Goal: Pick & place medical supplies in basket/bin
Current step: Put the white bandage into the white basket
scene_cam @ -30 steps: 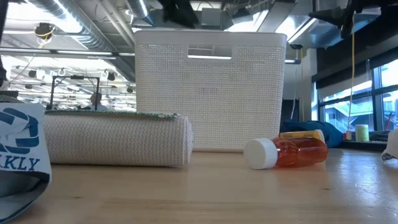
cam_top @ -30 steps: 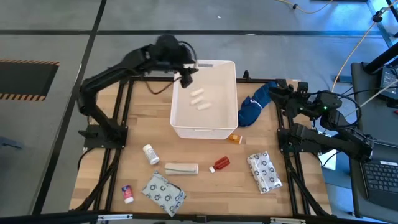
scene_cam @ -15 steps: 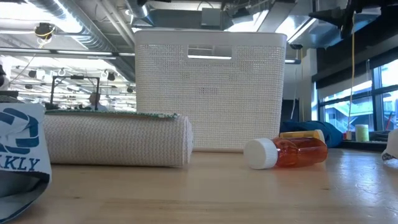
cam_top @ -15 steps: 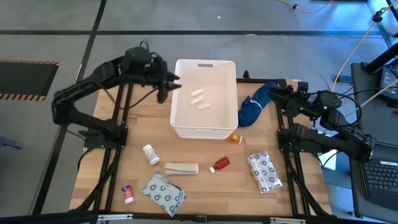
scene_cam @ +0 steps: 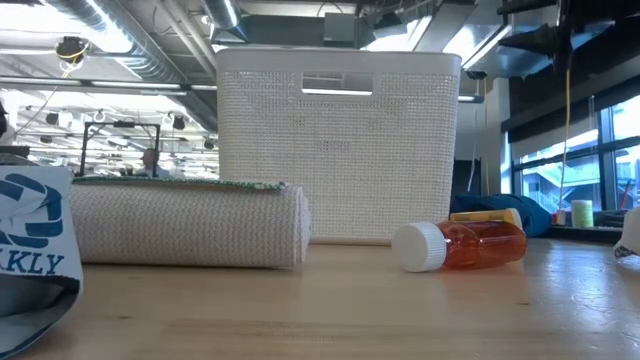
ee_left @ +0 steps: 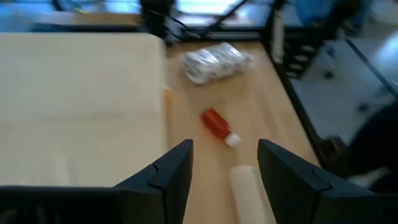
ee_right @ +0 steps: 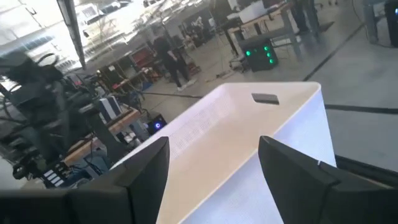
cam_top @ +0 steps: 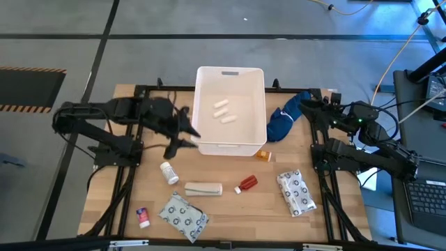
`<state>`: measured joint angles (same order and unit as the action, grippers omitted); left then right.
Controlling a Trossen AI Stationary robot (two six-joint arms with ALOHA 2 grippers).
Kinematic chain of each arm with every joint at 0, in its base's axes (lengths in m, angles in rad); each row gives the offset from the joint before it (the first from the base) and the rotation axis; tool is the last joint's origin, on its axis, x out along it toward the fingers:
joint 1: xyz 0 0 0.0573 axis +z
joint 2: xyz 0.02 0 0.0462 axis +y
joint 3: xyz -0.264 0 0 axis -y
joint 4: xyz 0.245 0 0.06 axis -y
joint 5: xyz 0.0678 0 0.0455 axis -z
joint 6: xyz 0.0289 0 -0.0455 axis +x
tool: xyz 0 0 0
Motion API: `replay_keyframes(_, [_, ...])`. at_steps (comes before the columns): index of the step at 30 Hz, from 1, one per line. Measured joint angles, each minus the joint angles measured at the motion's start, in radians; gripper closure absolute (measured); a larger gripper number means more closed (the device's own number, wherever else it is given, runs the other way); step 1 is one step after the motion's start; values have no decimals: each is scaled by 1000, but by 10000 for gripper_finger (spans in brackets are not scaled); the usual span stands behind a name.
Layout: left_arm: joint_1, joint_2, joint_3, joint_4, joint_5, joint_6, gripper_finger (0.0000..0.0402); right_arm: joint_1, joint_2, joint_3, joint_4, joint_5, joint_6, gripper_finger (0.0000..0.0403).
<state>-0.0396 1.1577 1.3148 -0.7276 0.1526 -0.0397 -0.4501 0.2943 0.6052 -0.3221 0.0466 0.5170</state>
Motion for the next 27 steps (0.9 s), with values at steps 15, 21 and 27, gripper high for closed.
replay_keyframes(15, [-116, 69, 0, 117, -9, -93, 229, 0, 0, 0, -58, -6, 29, 155])
replay_keyframes(21, [-136, 70, 0, 173, -13, -140, 225, 0, 0, 0, -100, -6, 29, 155])
replay_keyframes(27, [-192, 133, 1, 227, -70, -142, 156, 0, 0, 0, -126, -37, 26, 155])
